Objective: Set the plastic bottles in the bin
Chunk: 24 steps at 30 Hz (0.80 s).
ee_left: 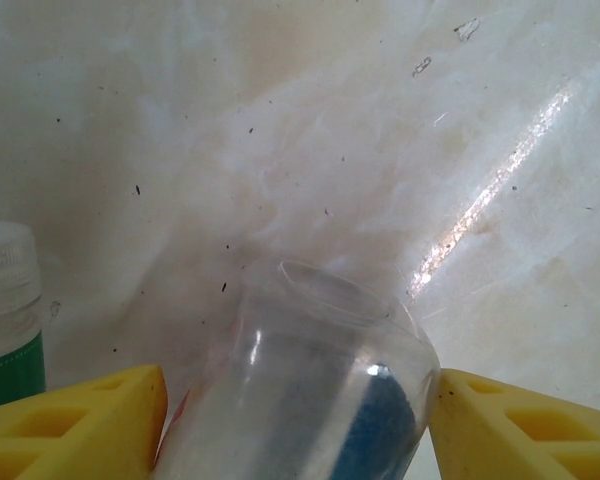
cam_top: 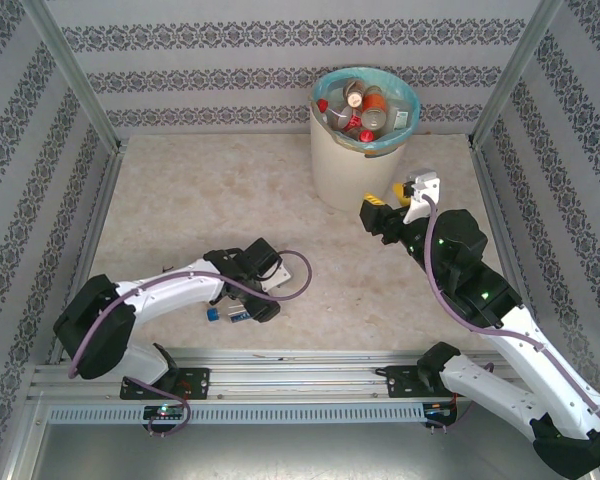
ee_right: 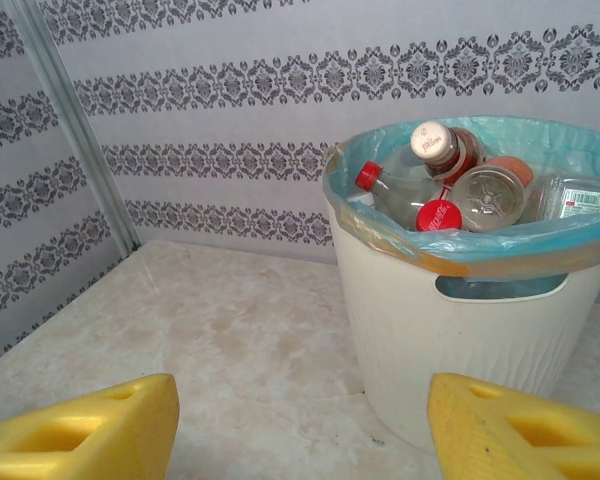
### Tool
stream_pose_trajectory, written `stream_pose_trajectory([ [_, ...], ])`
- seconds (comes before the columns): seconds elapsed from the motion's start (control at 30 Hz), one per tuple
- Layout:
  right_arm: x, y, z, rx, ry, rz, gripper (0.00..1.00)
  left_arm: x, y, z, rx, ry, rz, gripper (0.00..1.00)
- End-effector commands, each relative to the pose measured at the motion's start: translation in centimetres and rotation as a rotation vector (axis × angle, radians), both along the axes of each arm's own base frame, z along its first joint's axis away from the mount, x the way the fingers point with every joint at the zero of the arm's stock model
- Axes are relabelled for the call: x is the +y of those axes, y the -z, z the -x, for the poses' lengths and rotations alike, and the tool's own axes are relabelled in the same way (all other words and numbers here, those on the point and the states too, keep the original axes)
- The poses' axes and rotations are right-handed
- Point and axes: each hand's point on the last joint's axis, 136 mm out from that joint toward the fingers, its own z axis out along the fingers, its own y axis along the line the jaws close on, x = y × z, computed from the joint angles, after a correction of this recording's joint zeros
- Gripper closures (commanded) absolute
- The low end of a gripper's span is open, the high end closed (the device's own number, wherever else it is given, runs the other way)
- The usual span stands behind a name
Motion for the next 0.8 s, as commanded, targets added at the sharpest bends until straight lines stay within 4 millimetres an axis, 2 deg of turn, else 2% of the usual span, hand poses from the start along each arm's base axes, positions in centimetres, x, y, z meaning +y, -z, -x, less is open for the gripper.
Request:
stream_pose_trajectory([
  [0.0, -0.5, -0.3, 0.3, -0.019, 0.020, 0.004, 0.33, -0.5, -0.3, -0.3, -0.021, 0.040, -0.019, 0.27],
  [0.07, -0.5, -0.2, 0.2, -0.017, 0.023, 0.008, 0.33, -0.2, 0.2, -0.2, -0.012, 0.047, -0.045, 0.23],
  [0.23, -0.5, -0.2, 0.1, -0.021, 0.025, 0.014, 0.33, 0.3, 1.2, 0.0, 0.035, 0.084, -0.117, 0.26],
  [0.3, -0.5, -0.4, 0.0, -0.025, 0.027, 0.014, 0.33, 0.1, 1.0, 0.0, 0.046, 0.106, -0.123, 0.32],
  [0.43, -0.8, -1.0, 0.2, -0.034, 0.032, 0.007, 0.33, -0.6, -0.1, -0.7, 0.022, 0.117, -0.099, 0.36],
  [0.57, -0.9, -1.0, 0.6, -0.020, 0.028, 0.000, 0.33, -2.3, -2.9, -1.2, -0.001, 0.111, -0.014, 0.39],
  [0.7, -1.2, -1.1, 1.4, -0.016, 0.015, -0.020, 0.33, -4.1, -8.1, -2.3, -0.092, 0.092, 0.121, 0.40],
  [0.77, -1.5, -1.0, 1.7, -0.018, 0.016, -0.021, 0.34, -4.4, -10.1, -2.6, -0.143, 0.089, 0.168, 0.39],
])
